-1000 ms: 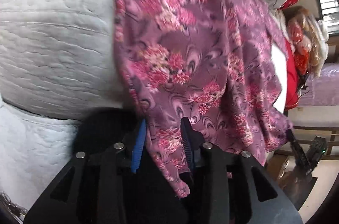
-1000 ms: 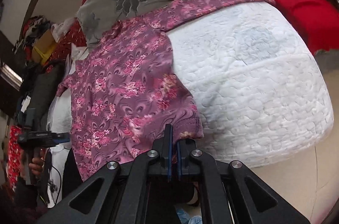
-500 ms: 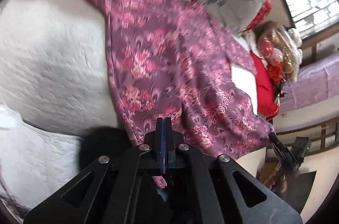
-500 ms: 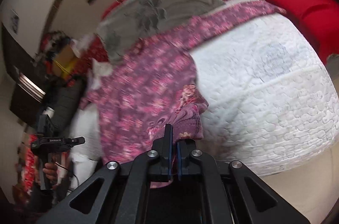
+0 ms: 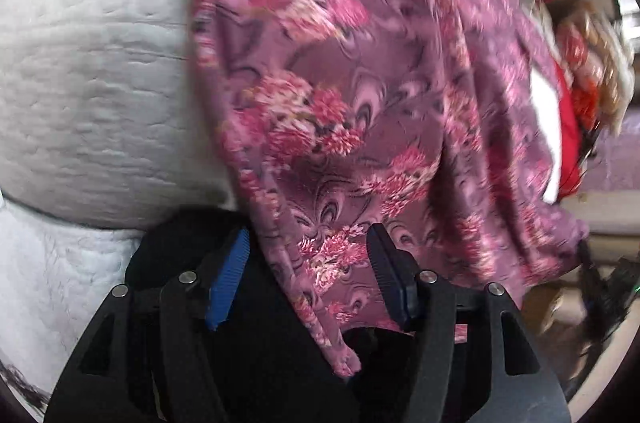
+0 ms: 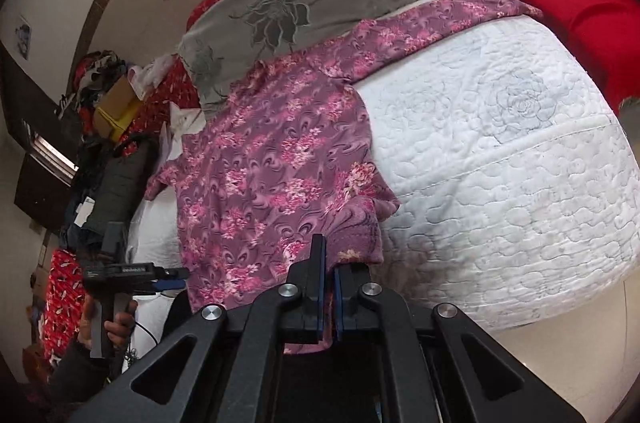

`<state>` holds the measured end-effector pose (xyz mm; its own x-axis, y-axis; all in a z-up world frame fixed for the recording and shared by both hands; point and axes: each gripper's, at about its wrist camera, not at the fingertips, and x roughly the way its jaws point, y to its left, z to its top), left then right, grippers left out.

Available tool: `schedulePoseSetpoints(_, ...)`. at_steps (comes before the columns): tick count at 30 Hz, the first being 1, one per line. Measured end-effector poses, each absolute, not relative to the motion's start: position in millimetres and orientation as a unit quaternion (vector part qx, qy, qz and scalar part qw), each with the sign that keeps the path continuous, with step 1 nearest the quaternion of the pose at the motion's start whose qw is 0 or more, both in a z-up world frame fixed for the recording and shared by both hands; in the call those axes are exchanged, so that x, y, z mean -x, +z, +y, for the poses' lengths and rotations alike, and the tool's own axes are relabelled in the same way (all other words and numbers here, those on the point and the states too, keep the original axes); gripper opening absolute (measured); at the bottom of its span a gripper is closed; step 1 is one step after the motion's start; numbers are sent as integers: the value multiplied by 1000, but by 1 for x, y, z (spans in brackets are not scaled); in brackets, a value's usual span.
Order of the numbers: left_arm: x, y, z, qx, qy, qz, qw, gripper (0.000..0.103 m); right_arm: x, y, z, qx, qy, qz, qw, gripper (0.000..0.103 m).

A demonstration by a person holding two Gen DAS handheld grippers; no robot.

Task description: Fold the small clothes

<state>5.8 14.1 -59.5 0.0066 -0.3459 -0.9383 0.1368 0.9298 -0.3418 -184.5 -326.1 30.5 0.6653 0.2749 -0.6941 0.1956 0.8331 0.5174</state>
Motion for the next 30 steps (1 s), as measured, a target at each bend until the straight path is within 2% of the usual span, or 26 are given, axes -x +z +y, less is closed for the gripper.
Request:
schedulePoseSetpoints(1,-5,-60,9,71,-177,680,708,46,184,29,-327,-290,21,409,865,3)
schedulePoseSetpoints(3,-1,-58,-1,58,-198,677,706,5,182,25,-330,-294,16,409,864,3)
schedulePoseSetpoints(4,0,-54,-1,62,-205,676,705,2,181,24,-331,-299,16,408,862,3)
schedulePoseSetpoints(11,15,45,69,178,-249,602,738,2,202,54,-337,-347,52,362,864,2)
schedulePoseSetpoints(14,25,82,100,185,-240,571,763,2,218,73,-342,-365,64,337,865,2)
schedulePoseSetpoints(18,19,50,109,164,-192,607,754,2,225,65,-342,-348,46,361,864,2)
schedulePoseSetpoints(20,16,9,108,145,-156,643,736,3,221,38,-346,-334,15,402,853,2)
schedulePoseSetpoints(23,17,-22,112,151,-128,672,714,3,212,-15,-350,-313,-36,487,814,2)
schedulePoseSetpoints(25,16,-16,110,145,-130,662,724,3,209,-33,-352,-319,-43,516,794,4)
schedulePoseSetpoints(27,9,9,101,118,-130,629,757,3,200,-26,-351,-301,-49,512,803,8)
schedulePoseSetpoints(29,-5,31,87,99,-146,599,781,13,182,-6,-349,-278,-42,487,827,9)
schedulePoseSetpoints(30,-10,37,81,99,-150,590,787,29,173,1,-348,-275,-33,478,834,9)
